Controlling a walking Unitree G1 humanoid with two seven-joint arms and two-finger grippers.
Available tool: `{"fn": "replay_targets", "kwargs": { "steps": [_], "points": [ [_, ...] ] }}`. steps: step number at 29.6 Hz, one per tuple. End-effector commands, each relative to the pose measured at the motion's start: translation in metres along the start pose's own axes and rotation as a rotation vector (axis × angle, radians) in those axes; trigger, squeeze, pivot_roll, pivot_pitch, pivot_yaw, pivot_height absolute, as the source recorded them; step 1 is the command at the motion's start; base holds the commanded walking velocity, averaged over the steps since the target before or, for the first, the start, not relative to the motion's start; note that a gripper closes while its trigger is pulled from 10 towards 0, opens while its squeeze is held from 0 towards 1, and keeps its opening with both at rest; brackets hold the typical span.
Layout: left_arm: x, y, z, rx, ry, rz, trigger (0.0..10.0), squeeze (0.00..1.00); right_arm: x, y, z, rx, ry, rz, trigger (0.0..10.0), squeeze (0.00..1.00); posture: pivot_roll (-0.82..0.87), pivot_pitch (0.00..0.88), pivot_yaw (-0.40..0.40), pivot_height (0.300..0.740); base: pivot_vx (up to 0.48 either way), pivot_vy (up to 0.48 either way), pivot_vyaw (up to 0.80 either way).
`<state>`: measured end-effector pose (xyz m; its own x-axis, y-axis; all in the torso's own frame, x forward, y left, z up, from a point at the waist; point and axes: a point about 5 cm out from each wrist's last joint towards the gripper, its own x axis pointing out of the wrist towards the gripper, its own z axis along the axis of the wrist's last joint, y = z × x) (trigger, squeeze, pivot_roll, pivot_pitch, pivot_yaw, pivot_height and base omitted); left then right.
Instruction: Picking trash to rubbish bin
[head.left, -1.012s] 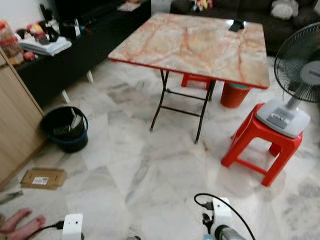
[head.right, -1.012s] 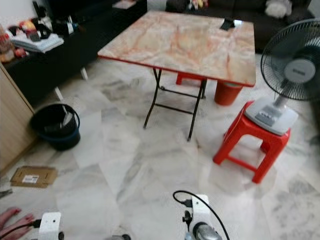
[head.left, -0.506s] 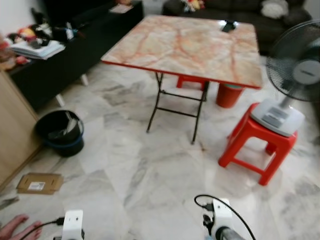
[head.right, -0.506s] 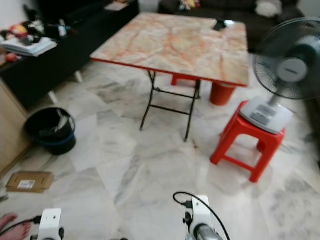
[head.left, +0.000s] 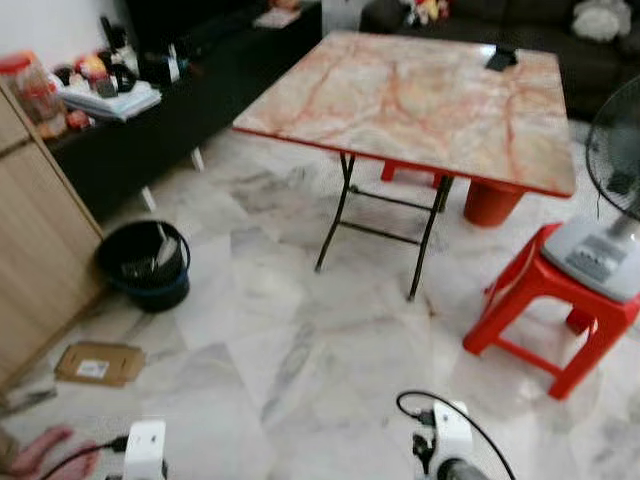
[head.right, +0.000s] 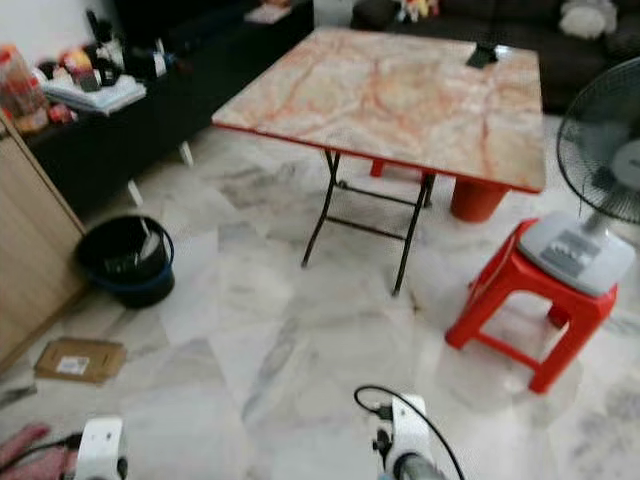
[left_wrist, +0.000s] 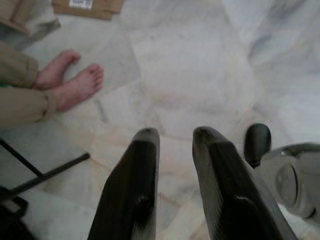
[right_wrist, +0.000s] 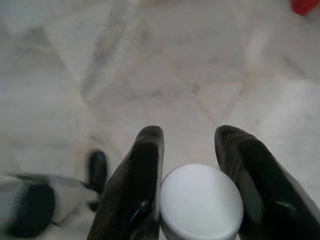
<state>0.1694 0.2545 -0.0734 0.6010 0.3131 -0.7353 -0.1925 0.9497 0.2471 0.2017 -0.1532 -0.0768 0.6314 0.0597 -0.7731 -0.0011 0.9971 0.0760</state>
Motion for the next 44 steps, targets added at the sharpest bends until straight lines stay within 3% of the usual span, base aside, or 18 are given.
{"fn": "replay_targets", "kwargs": {
  "steps": [1,5,26,41,44],
  "points": [
    [0.0001,-0.0025,0.0004,0.001,0.003,-0.002,10.0,0.0,-0.0023,-0.0077,-0.0085,-0.025,0.034,-0.016,10.0,0.0,0.13,0.09,0.008,0.74,0.334,0.0,0.8],
    [0.0,-0.0029,0.0001,-0.005,0.004,-0.001,10.0,0.0,-0.0027,-0.0092,-0.01,0.016,0.038,-0.034,10.0,0.0,0.13,0.087,0.009,0.74,0.334,0.0,0.6],
    [-0.0001,-0.0008,0.0,0.001,0.0,-0.005,10.0,0.0,-0.0022,-0.0069,-0.0101,-0.014,0.05,-0.023,10.0,0.0,0.15,0.091,0.018,0.74,0.334,0.0,0.32],
    [-0.0003,-0.001,-0.0005,-0.001,-0.002,-0.007,10.0,0.0,-0.0007,-0.0027,-0.0045,-0.065,0.037,-0.001,10.0,0.0,0.15,0.1,0.011,0.74,0.334,0.0,0.79],
    [-0.0013,-0.0013,-0.004,-0.006,0.005,-0.004,10.0,0.0,-0.0021,-0.008,-0.0088,-0.04,0.047,-0.025,10.0,0.0,0.15,0.104,0.009,0.74,0.336,0.0,0.53]
  ]
}}
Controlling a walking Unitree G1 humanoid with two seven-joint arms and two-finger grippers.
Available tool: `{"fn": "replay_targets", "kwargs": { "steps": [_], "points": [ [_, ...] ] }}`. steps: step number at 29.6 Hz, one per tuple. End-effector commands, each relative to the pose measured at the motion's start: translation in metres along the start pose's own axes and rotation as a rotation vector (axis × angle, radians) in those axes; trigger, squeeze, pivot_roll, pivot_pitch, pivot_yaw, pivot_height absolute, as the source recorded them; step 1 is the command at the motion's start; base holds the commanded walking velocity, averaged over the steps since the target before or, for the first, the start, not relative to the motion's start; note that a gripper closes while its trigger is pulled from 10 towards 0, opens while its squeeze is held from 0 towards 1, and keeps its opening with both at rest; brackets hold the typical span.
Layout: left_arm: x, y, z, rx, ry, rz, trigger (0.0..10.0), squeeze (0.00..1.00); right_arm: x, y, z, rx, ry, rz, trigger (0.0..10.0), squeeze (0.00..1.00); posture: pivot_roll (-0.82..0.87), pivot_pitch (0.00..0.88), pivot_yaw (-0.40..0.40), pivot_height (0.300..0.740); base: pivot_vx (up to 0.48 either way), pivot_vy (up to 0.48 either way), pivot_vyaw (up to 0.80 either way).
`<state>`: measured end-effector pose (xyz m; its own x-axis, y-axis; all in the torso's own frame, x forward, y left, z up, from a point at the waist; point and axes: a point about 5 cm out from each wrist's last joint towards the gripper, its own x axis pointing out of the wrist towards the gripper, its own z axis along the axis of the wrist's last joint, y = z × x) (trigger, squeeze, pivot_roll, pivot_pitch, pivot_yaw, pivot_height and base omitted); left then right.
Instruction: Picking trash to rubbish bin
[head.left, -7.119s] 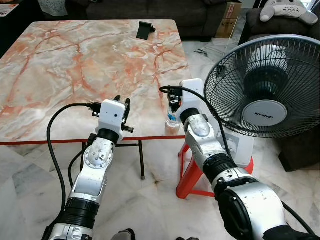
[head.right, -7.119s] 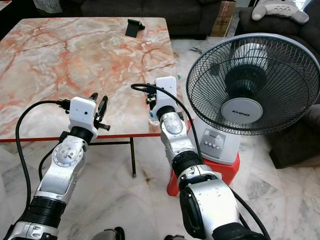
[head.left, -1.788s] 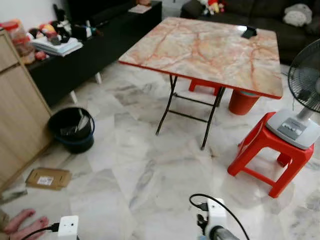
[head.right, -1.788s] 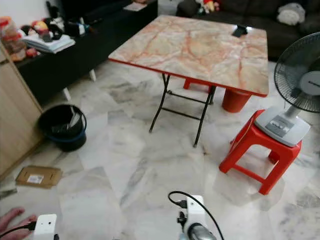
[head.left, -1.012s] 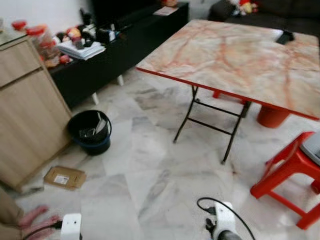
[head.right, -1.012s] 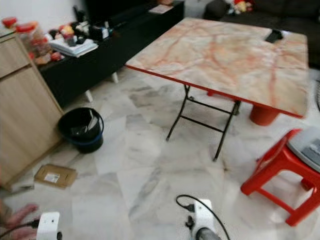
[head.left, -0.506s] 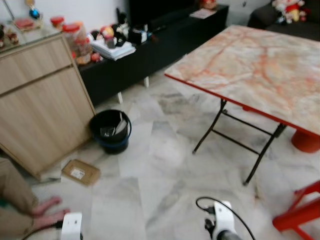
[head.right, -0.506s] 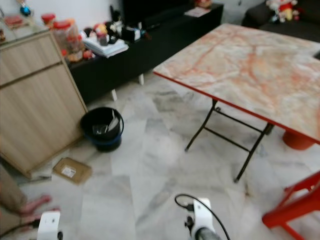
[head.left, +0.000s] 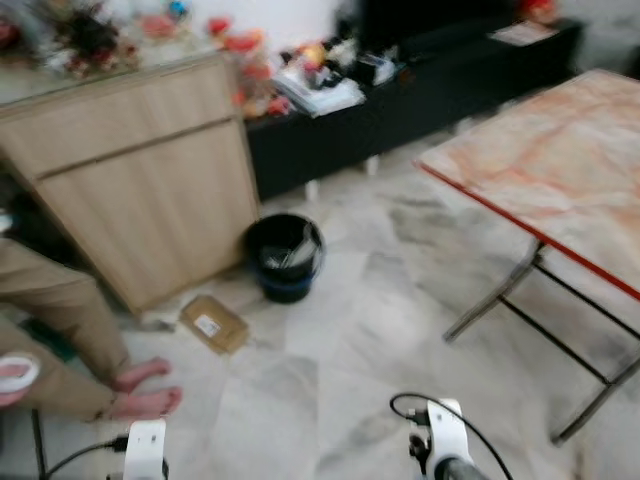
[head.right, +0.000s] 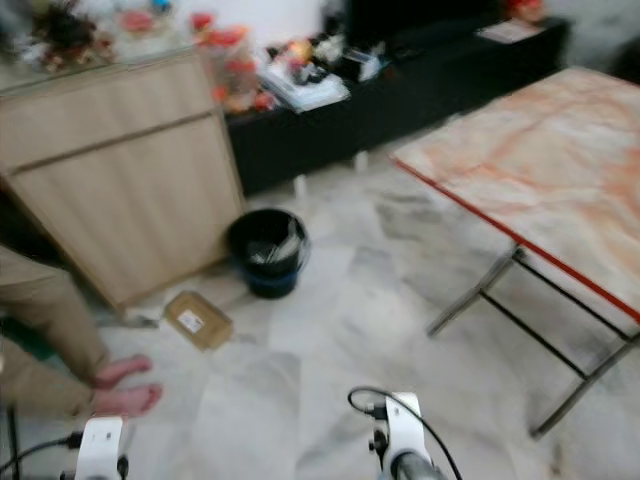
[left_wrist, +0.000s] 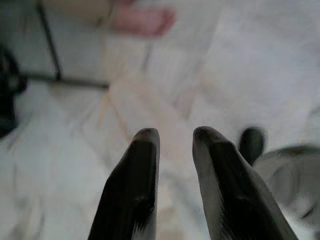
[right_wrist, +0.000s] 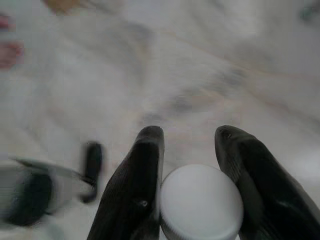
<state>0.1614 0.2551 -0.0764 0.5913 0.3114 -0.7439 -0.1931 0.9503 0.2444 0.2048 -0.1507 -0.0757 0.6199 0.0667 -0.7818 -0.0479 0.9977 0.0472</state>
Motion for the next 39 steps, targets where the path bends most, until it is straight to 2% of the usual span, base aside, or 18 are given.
{"fn": "replay_targets", "kwargs": {
  "steps": [1,3,15,20,36,39],
  "points": [
    [0.001,-0.0028,0.0038,-0.004,-0.007,-0.002,10.0,0.0,-0.0034,-0.0105,-0.0125,0.02,0.032,-0.033,10.0,0.0,0.15,0.104,0.009,0.74,0.334,0.0,0.0],
    [0.0007,-0.0029,0.003,-0.01,-0.005,0.0,10.0,0.0,-0.0041,-0.014,-0.0145,-0.015,0.041,-0.052,10.0,0.0,0.15,0.103,0.006,0.74,0.334,0.0,0.0],
    [0.001,-0.0048,0.0044,-0.022,-0.01,0.0,10.0,0.0,-0.004,-0.0134,-0.0131,0.028,0.027,-0.043,10.0,0.0,0.14,0.106,-0.004,0.74,0.335,0.0,0.0],
    [0.0007,-0.005,0.0036,-0.023,-0.009,0.0,10.0,0.0,-0.0033,-0.0129,-0.0103,-0.006,0.024,-0.042,10.0,0.0,0.14,0.121,-0.008,0.74,0.334,0.0,-0.64],
    [-0.0011,-0.0078,-0.0023,-0.024,0.002,-0.005,10.0,0.0,-0.0044,-0.0095,-0.0165,-0.037,0.035,-0.025,10.0,0.0,0.14,0.138,-0.015,0.74,0.333,0.0,0.0],
    [-0.0009,-0.0097,-0.0007,-0.005,-0.006,-0.017,10.0,0.0,-0.0043,-0.0095,-0.0158,-0.072,0.033,-0.017,10.0,0.0,0.14,0.146,-0.017,0.74,0.335,0.0,0.76]
  ]
}}
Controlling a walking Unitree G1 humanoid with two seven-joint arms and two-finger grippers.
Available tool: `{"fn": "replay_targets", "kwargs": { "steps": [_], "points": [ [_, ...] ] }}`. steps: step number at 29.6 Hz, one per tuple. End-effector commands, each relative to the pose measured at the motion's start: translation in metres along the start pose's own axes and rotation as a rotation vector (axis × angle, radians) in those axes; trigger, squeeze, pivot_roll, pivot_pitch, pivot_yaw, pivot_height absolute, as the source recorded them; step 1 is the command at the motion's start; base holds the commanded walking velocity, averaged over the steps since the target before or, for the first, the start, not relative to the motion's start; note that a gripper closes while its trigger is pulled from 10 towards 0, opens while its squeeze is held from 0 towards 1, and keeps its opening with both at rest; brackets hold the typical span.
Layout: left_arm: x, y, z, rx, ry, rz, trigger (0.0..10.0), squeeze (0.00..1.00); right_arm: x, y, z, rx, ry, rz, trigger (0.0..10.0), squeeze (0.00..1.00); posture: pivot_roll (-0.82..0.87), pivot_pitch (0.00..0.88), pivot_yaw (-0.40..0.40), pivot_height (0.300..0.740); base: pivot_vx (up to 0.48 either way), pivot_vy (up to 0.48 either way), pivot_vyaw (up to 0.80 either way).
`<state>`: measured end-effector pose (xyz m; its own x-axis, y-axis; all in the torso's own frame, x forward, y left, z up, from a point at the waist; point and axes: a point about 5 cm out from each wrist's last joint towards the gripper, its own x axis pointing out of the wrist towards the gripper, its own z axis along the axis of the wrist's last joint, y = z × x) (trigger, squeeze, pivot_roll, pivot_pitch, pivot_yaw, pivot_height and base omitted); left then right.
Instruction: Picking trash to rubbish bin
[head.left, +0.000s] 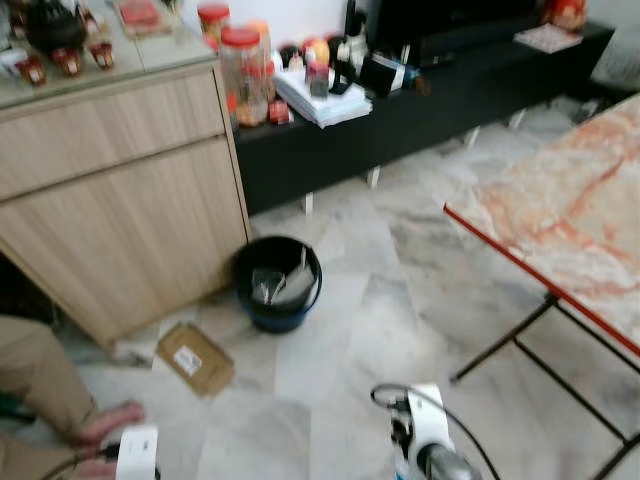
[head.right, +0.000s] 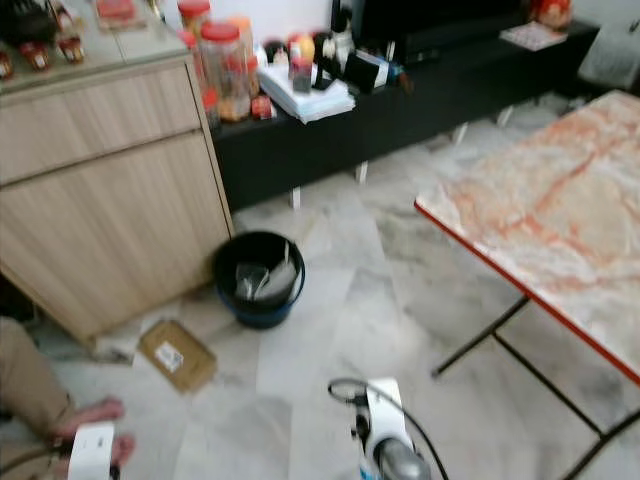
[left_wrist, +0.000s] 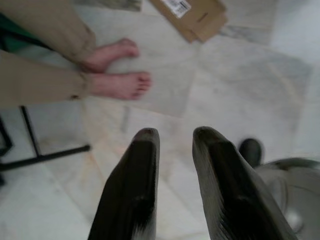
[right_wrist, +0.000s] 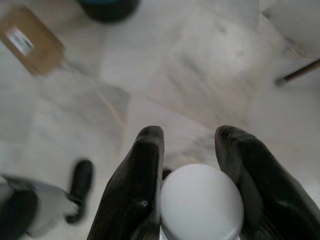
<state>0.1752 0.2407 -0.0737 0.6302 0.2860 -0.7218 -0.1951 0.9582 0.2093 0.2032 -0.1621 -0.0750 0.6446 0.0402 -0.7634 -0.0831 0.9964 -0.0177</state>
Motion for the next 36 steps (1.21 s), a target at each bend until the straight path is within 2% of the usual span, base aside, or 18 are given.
{"fn": "replay_targets", "kwargs": {
  "steps": [1,5,14,22,30,36],
  "points": [
    [-0.0032,0.006,-0.0127,0.024,0.037,0.008,10.0,0.0,-0.0024,0.003,-0.0146,-0.003,0.062,0.014,10.0,0.0,0.14,0.146,-0.017,0.74,0.334,0.0,0.8],
    [-0.0032,0.0057,-0.0125,0.028,0.037,0.005,10.0,0.0,-0.0024,0.0033,-0.0144,0.002,0.06,0.013,10.0,0.0,0.14,0.146,-0.017,0.74,0.334,0.0,0.8],
    [-0.0046,0.0061,-0.0168,0.025,0.046,0.01,10.0,0.0,-0.0012,0.0032,-0.0085,0.058,0.032,0.003,10.0,0.0,0.14,0.148,-0.015,0.74,0.333,0.0,0.0],
    [-0.0044,0.0071,-0.0162,0.025,0.043,0.012,10.0,0.0,-0.0013,0.0025,-0.0089,0.051,0.035,0.005,10.0,0.0,0.14,0.147,-0.017,0.74,0.333,0.0,0.0],
    [-0.0046,0.0065,-0.0168,0.032,0.046,0.007,10.0,0.0,-0.0008,0.0033,-0.0068,0.058,0.026,0.007,10.0,0.0,0.15,0.132,-0.013,0.74,0.333,0.0,-0.62],
    [-0.0041,0.0066,-0.0153,0.035,0.042,0.006,10.0,0.0,-0.0007,0.0033,-0.0065,0.037,0.027,0.002,10.0,0.0,0.15,0.121,-0.012,0.74,0.333,0.0,0.0]
  ]
}}
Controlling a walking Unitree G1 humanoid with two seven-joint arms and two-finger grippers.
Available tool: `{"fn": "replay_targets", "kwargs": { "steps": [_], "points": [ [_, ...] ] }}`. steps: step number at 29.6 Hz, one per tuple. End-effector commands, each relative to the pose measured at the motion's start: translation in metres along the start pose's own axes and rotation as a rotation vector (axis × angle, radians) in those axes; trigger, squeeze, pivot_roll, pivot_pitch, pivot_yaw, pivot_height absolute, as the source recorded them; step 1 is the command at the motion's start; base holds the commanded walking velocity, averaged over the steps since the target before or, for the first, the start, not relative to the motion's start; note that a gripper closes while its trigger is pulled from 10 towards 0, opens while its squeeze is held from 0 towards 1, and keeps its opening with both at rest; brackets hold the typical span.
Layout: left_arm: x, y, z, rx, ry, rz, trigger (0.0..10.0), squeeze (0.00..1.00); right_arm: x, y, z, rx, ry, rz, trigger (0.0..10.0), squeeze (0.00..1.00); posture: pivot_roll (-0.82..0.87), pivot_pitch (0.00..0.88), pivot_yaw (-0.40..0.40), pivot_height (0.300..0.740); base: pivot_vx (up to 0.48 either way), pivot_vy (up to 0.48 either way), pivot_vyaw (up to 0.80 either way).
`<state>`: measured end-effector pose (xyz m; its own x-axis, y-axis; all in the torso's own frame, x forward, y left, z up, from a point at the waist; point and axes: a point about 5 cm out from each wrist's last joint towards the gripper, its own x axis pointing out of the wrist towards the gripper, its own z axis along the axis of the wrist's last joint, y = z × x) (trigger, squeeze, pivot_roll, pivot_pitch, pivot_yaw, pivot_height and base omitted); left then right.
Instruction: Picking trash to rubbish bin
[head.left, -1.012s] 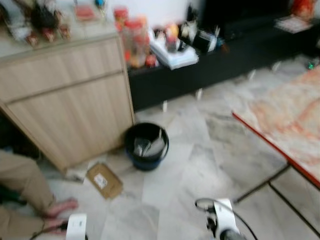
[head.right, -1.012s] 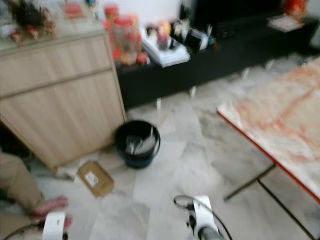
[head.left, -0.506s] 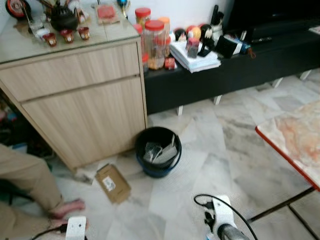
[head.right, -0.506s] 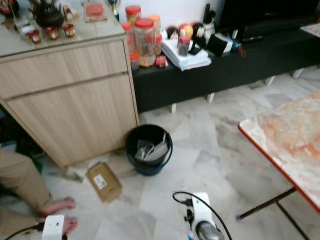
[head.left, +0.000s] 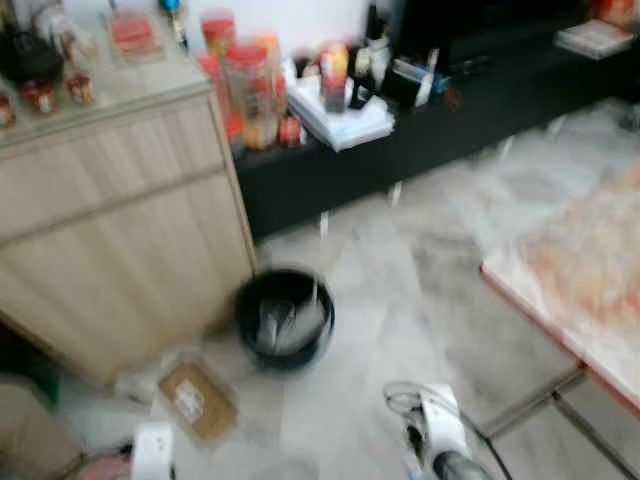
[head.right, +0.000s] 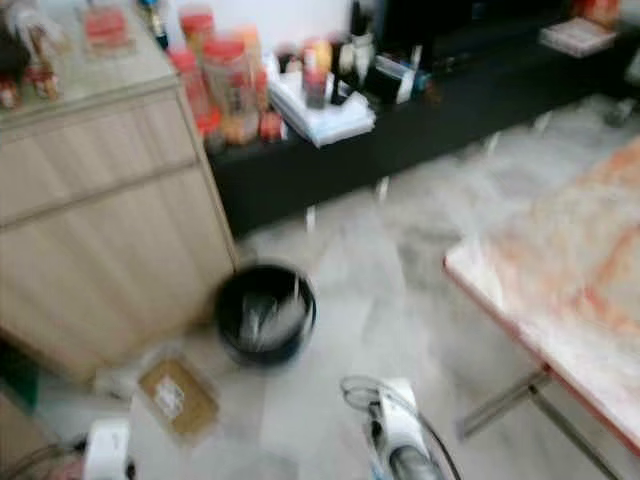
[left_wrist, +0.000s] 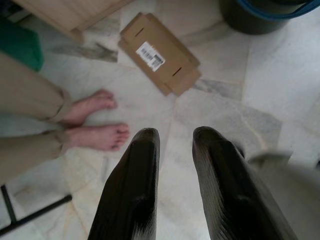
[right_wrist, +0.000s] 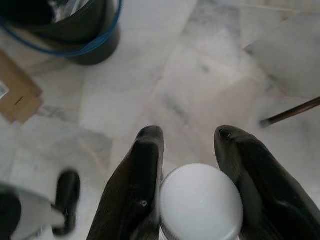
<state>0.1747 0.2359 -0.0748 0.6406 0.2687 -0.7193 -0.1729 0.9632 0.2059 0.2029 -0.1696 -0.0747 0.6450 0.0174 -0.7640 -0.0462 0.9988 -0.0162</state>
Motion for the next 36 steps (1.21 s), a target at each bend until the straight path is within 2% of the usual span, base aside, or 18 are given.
{"fn": "replay_targets", "kwargs": {
  "steps": [1,6,12,15,18,23,33,36],
  "points": [
    [-0.0034,0.0112,-0.0142,0.021,0.052,0.024,10.0,0.0,-0.0003,0.0106,-0.0063,0.006,0.027,0.024,10.0,0.0,0.15,0.119,-0.012,0.74,0.33,0.0,0.0],
    [-0.0033,0.0113,-0.0141,0.024,0.053,0.022,10.0,0.0,-0.0002,0.011,-0.0048,-0.016,0.017,0.035,10.0,0.0,0.14,0.108,-0.007,0.74,0.333,0.0,0.0],
    [-0.0027,0.0114,-0.0124,0.03,0.051,0.02,10.0,0.0,-0.0001,0.0113,-0.0047,-0.024,0.016,0.031,10.0,0.0,0.15,0.096,-0.006,0.74,0.333,0.0,0.77],
    [-0.0025,0.0118,-0.0117,0.032,0.049,0.021,10.0,0.0,-0.0002,0.0112,-0.005,-0.009,0.018,0.029,10.0,0.0,0.15,0.095,-0.006,0.74,0.33,0.0,0.14],
    [-0.0022,0.0122,-0.0111,0.031,0.049,0.023,10.0,0.0,0.0,0.0113,-0.0044,-0.034,0.018,0.034,10.0,0.0,0.15,0.096,-0.006,0.74,0.333,0.0,0.0],
    [-0.0019,0.0118,-0.0102,0.03,0.047,0.022,10.0,0.0,0.0001,0.0121,-0.0035,-0.033,0.012,0.035,10.0,0.0,0.15,0.103,-0.007,0.74,0.335,0.0,0.64],
    [-0.0025,0.0134,-0.0123,0.019,0.055,0.032,10.0,0.0,-0.0005,0.0133,-0.006,-0.049,0.017,0.047,10.0,0.0,0.15,0.12,-0.009,0.74,0.33,0.0,0.0],
    [-0.0022,0.0134,-0.0113,0.025,0.052,0.031,10.0,0.0,-0.0008,0.0127,-0.0074,-0.046,0.019,0.044,10.0,0.0,0.15,0.126,-0.009,0.74,0.329,0.0,0.56]
  ]
}}
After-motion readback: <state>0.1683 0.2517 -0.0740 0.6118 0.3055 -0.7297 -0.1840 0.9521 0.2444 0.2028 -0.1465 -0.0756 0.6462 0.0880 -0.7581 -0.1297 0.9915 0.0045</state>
